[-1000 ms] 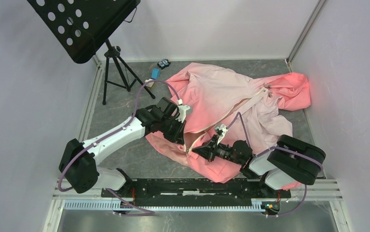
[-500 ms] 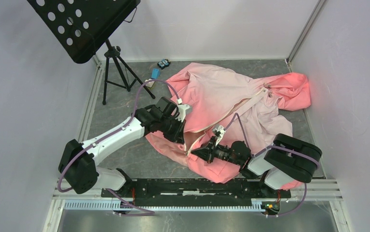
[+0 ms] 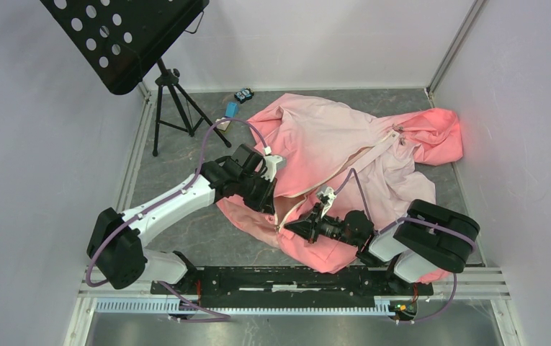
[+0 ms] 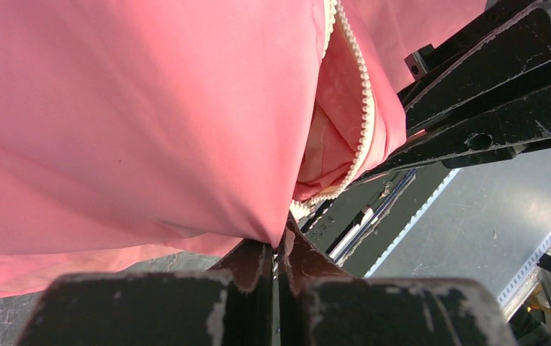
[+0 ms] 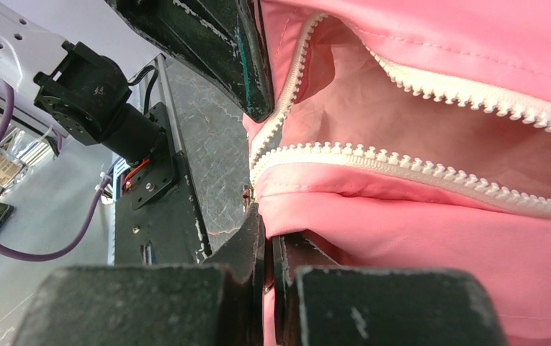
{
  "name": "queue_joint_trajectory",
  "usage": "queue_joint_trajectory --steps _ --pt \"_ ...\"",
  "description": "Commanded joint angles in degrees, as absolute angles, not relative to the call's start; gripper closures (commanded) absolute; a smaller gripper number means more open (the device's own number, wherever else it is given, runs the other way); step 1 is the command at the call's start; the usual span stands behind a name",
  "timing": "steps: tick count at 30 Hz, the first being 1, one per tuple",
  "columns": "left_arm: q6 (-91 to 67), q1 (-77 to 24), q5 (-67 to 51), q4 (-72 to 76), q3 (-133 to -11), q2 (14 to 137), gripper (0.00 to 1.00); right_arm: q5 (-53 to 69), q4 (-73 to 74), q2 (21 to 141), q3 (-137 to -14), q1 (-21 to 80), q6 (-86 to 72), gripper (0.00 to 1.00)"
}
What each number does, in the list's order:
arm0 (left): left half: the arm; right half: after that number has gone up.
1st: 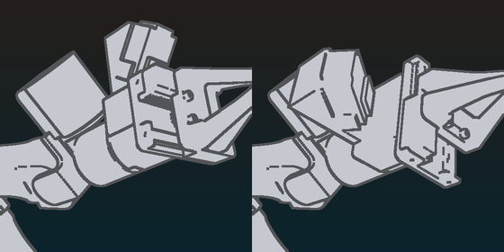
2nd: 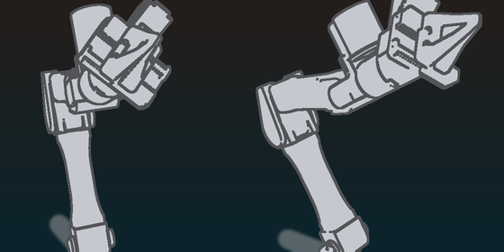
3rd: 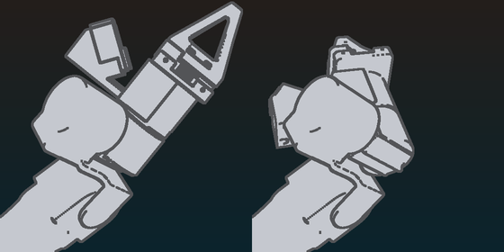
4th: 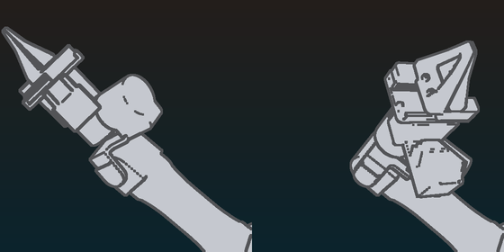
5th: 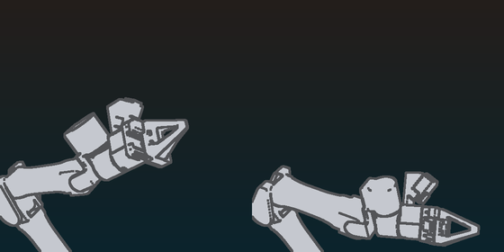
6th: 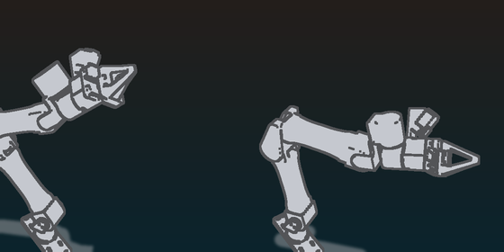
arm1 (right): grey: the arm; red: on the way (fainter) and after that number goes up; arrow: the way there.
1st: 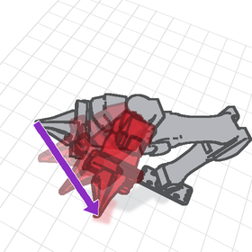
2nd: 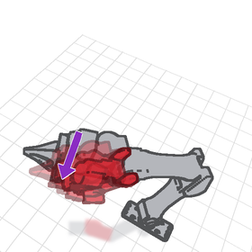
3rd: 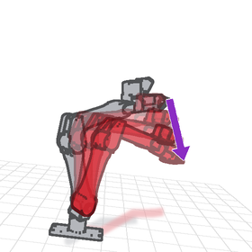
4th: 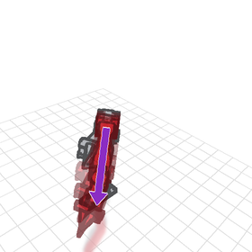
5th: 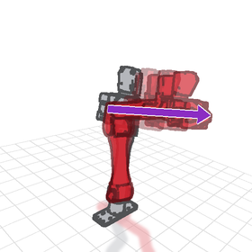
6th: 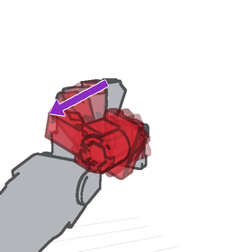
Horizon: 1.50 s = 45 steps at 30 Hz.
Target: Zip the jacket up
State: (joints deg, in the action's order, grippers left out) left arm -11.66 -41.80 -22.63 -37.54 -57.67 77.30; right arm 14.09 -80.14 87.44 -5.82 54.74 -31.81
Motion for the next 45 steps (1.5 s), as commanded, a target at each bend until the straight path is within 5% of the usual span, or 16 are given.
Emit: queue_joint_trajectory --steps 1,39,45 --pt "-10.72 -41.66 -24.24 -36.21 -57.31 75.93 0.98 12.83 -84.39 85.94 -6.51 55.01 -30.54 1.0" --pt "-10.35 -41.93 -23.98 -37.09 -57.03 76.69 0.97 7.69 -86.56 84.69 -6.92 54.27 -32.64 1.0" --pt "-13.4 -41.68 -15.27 -38.43 -57.71 72.94 0.61 8.51 -87.8 87.69 -6.55 54.32 -33.37 1.0"
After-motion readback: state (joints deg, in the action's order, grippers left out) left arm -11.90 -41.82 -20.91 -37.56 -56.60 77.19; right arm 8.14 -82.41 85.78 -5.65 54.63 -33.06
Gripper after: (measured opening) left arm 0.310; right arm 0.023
